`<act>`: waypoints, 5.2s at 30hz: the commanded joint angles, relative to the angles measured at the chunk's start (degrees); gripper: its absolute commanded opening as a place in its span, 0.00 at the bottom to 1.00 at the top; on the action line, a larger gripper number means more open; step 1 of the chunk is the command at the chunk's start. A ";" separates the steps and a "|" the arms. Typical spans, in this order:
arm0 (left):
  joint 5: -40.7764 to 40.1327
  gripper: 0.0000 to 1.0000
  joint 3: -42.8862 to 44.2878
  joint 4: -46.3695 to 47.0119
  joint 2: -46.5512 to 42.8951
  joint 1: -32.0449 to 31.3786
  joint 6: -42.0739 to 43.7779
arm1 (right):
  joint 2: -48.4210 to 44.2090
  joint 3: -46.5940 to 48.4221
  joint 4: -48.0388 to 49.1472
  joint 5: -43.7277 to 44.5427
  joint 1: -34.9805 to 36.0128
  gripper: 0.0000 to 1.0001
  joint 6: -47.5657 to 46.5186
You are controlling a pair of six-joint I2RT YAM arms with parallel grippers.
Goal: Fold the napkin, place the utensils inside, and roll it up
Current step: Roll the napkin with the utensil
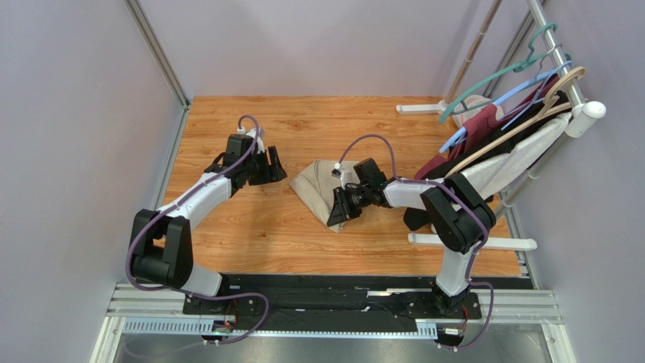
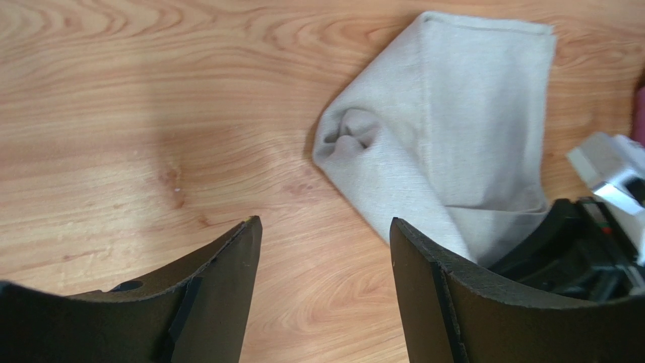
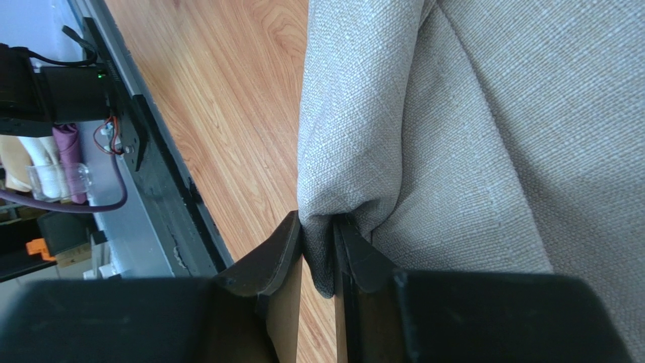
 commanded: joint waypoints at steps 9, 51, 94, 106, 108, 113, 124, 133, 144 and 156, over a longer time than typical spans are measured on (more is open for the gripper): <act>11.19 0.69 0.05 19.75 7.17 -6.73 -10.37 | 7.89 -4.01 -1.80 7.15 -4.05 0.00 2.33; 10.66 0.64 -4.61 32.08 21.68 -11.14 -13.28 | -14.96 4.34 -17.01 39.19 7.00 0.60 -1.97; 13.12 0.64 -2.50 31.03 22.04 -11.14 -12.32 | -1.35 2.14 -7.68 49.96 17.48 0.31 -12.79; 11.37 0.74 -3.19 25.68 8.17 -5.35 -12.06 | 1.12 -0.32 -8.13 29.13 12.56 0.04 -9.45; 10.76 0.75 -5.12 24.10 5.70 -2.63 -10.57 | 1.47 -0.50 -7.60 25.89 11.86 0.04 -9.01; 10.14 0.78 -9.87 20.75 -0.90 -0.15 -9.24 | 2.70 -0.85 -4.97 20.25 11.15 0.04 -8.48; 11.12 0.80 -18.23 21.45 -2.83 1.78 -11.53 | 5.07 -1.20 -2.33 15.23 10.18 0.03 -7.34; 7.06 0.82 -18.58 20.04 -3.63 1.96 -9.24 | 4.90 -1.29 -2.24 15.32 10.27 0.03 -7.25; 9.25 0.82 -16.30 25.57 4.62 3.98 -12.31 | 5.34 -1.11 -2.50 15.32 10.27 0.03 -7.25; 11.90 0.63 -16.65 31.38 9.73 4.95 -16.18 | 5.34 -1.02 -2.85 15.50 10.27 0.03 -7.42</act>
